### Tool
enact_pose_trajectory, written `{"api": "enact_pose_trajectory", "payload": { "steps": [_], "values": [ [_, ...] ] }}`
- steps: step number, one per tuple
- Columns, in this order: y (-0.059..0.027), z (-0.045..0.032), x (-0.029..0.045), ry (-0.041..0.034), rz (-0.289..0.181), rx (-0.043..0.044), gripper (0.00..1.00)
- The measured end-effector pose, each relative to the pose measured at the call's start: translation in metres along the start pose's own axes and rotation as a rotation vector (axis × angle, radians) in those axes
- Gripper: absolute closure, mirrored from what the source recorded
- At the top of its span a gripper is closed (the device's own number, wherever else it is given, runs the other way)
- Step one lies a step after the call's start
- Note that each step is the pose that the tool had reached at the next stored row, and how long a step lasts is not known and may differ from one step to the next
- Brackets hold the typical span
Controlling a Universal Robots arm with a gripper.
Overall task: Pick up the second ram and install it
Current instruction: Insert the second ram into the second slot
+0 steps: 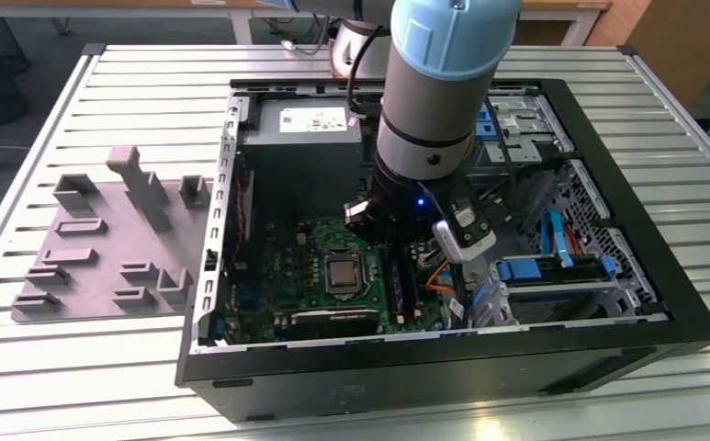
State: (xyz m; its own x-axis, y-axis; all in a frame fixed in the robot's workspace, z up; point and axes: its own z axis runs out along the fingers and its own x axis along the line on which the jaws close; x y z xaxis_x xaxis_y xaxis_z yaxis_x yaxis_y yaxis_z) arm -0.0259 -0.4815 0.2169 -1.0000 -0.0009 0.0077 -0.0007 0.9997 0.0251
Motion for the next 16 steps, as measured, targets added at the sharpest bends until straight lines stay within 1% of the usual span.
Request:
{"api": "enact_pose_trajectory", "payload": {
  "steps": [16],
  "values": [
    [-0.0009, 0.0008, -0.0011, 0.0000, 0.006, -0.0003, 0.86]
  ]
}}
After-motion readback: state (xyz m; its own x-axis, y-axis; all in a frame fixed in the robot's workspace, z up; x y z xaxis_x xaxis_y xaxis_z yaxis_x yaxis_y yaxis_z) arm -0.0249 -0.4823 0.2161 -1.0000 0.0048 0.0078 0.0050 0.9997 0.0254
